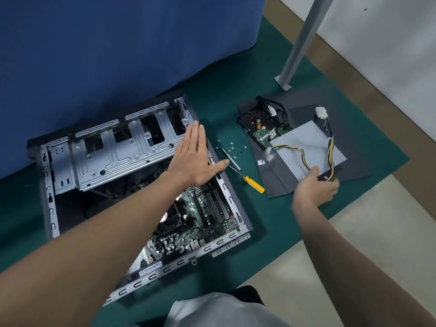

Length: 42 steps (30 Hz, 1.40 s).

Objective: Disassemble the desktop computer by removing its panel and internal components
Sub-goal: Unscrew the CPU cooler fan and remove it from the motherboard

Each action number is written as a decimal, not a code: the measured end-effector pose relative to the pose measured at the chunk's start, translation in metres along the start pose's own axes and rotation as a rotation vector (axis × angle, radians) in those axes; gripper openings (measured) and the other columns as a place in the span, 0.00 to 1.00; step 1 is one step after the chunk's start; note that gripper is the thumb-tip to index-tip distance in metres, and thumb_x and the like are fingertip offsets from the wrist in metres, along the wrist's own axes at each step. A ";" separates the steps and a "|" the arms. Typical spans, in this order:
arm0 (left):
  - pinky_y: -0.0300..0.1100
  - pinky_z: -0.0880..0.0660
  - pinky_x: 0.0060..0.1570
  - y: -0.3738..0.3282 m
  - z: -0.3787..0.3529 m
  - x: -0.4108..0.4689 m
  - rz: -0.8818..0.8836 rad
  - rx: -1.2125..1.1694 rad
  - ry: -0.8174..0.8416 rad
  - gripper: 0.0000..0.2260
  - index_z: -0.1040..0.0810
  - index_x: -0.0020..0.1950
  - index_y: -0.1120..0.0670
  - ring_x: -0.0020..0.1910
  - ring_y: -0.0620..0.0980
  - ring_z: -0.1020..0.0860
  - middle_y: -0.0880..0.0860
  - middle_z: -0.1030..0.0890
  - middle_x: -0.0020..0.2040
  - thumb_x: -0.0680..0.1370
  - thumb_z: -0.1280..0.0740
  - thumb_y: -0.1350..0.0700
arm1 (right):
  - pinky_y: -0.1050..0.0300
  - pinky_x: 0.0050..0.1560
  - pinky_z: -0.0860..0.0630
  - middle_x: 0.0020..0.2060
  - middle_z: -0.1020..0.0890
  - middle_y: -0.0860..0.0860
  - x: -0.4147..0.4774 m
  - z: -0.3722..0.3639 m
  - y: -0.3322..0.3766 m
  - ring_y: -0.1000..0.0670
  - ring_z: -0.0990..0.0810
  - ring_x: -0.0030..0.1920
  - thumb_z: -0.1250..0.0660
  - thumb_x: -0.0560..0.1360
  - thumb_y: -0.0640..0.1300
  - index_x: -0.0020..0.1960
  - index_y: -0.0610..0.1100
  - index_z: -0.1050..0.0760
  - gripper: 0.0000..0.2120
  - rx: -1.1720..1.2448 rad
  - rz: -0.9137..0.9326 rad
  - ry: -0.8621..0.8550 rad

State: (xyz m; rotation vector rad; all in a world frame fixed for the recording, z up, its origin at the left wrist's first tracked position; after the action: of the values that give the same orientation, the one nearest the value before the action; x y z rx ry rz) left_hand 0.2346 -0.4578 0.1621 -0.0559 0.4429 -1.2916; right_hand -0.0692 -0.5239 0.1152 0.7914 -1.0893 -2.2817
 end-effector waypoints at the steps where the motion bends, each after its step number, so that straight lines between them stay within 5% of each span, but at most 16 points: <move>1: 0.43 0.66 0.71 0.002 0.001 -0.001 -0.011 -0.010 -0.017 0.46 0.68 0.77 0.58 0.75 0.47 0.69 0.52 0.69 0.77 0.74 0.53 0.27 | 0.47 0.63 0.37 0.69 0.35 0.44 -0.010 0.004 0.006 0.42 0.36 0.66 0.38 0.76 0.51 0.72 0.40 0.40 0.29 -0.122 0.112 -0.072; 4: 0.43 0.64 0.72 0.013 0.005 -0.006 -0.035 -0.009 -0.075 0.42 0.65 0.78 0.54 0.76 0.45 0.66 0.50 0.65 0.78 0.75 0.57 0.28 | 0.45 0.61 0.39 0.70 0.37 0.41 -0.054 0.004 0.022 0.38 0.36 0.64 0.37 0.73 0.48 0.70 0.39 0.38 0.28 -0.239 0.532 -0.113; 9: 0.44 0.65 0.71 0.048 0.005 -0.019 0.034 0.008 -0.103 0.36 0.63 0.78 0.49 0.76 0.46 0.64 0.49 0.63 0.78 0.78 0.59 0.31 | 0.49 0.56 0.38 0.59 0.25 0.42 -0.114 -0.038 0.030 0.43 0.33 0.58 0.36 0.76 0.42 0.60 0.39 0.27 0.14 -0.325 1.102 0.340; 14: 0.46 0.61 0.74 0.077 0.004 -0.033 0.027 0.028 -0.089 0.33 0.62 0.78 0.47 0.77 0.47 0.62 0.47 0.61 0.79 0.78 0.60 0.33 | 0.47 0.54 0.27 0.55 0.23 0.44 -0.115 -0.091 0.024 0.42 0.26 0.57 0.39 0.79 0.43 0.59 0.40 0.27 0.11 -0.764 1.000 0.706; 18: 0.44 0.63 0.72 0.087 0.005 -0.037 -0.014 -0.011 -0.053 0.32 0.62 0.78 0.43 0.77 0.45 0.62 0.45 0.61 0.79 0.77 0.59 0.32 | 0.47 0.52 0.26 0.54 0.23 0.39 -0.108 -0.099 0.005 0.38 0.25 0.56 0.33 0.75 0.41 0.58 0.36 0.29 0.14 -1.172 0.918 0.730; 27: 0.42 0.65 0.71 0.095 0.005 -0.045 -0.035 -0.032 -0.038 0.29 0.59 0.78 0.42 0.77 0.44 0.62 0.45 0.61 0.79 0.81 0.53 0.37 | 0.49 0.56 0.28 0.55 0.22 0.40 -0.095 -0.100 -0.008 0.39 0.25 0.58 0.34 0.75 0.46 0.58 0.38 0.27 0.16 -1.405 1.008 0.673; 33: 0.43 0.64 0.71 0.099 0.007 -0.051 -0.034 -0.037 -0.035 0.29 0.58 0.79 0.43 0.77 0.44 0.62 0.46 0.60 0.79 0.81 0.51 0.38 | 0.43 0.56 0.31 0.59 0.29 0.38 -0.104 -0.093 0.031 0.35 0.27 0.57 0.37 0.77 0.40 0.61 0.35 0.33 0.15 -0.866 0.861 0.684; 37: 0.46 0.60 0.74 0.093 0.009 -0.060 -0.022 -0.067 -0.052 0.29 0.56 0.79 0.45 0.78 0.46 0.60 0.48 0.57 0.79 0.82 0.48 0.40 | 0.50 0.54 0.34 0.54 0.26 0.37 -0.131 -0.082 0.084 0.37 0.27 0.54 0.39 0.79 0.38 0.56 0.35 0.32 0.08 -0.478 0.928 0.720; 42: 0.43 0.55 0.75 0.090 0.016 -0.089 -0.005 -0.087 -0.248 0.27 0.44 0.78 0.55 0.78 0.49 0.48 0.52 0.45 0.79 0.82 0.40 0.50 | 0.48 0.49 0.25 0.41 0.23 0.52 -0.192 -0.069 0.119 0.47 0.21 0.45 0.36 0.77 0.45 0.52 0.44 0.28 0.06 -0.265 0.973 0.938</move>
State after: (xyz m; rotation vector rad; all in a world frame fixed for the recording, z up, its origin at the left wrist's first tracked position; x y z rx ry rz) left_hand 0.3047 -0.3524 0.1765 -0.2873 0.2863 -1.2508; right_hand 0.1360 -0.5047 0.2310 0.8157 -0.4997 -0.9948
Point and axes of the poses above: each hand's wrist, its own x-axis towards the middle knuckle, its own z-axis out of the back of the hand, y = z × x, the point moved 6 cm from there along x, towards the middle knuckle
